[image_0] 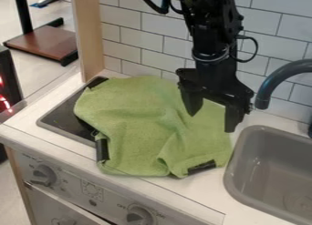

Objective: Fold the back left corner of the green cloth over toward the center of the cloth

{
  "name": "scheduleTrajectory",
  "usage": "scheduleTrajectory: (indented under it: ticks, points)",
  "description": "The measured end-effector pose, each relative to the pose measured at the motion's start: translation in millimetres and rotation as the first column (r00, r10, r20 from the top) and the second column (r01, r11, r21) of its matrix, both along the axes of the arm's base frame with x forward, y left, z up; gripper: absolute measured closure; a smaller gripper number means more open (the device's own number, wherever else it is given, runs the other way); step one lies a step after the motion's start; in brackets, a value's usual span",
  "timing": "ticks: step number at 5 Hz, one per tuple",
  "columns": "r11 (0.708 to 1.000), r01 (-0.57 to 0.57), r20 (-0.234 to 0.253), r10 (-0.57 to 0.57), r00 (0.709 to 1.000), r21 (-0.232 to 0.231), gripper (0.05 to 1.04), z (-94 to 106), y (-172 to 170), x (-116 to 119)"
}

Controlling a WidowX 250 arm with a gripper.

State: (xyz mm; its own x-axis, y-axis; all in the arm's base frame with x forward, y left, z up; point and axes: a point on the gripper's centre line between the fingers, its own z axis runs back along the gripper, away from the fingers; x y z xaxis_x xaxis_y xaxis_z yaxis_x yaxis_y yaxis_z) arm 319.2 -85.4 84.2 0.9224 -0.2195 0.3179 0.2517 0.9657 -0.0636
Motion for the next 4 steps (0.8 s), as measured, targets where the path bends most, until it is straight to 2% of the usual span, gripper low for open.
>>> scheduleTrajectory:
  ticks: [1, 2, 3, 4]
  points:
    - [1.000, -0.004, -0.032, 0.004, 0.999, 0.005, 0.083, -9.8, 0, -3]
    - [0.998, -0.068, -0.036, 0.068, 0.997, 0.012, 0.083, -11.6, 12, 11]
    - [0.984, -0.178, -0.048, 0.179, 0.983, 0.020, 0.083, -13.1, 39, 25]
    - [0.951, -0.308, -0.032, 0.309, 0.951, 0.034, 0.083, -9.2, 77, 38]
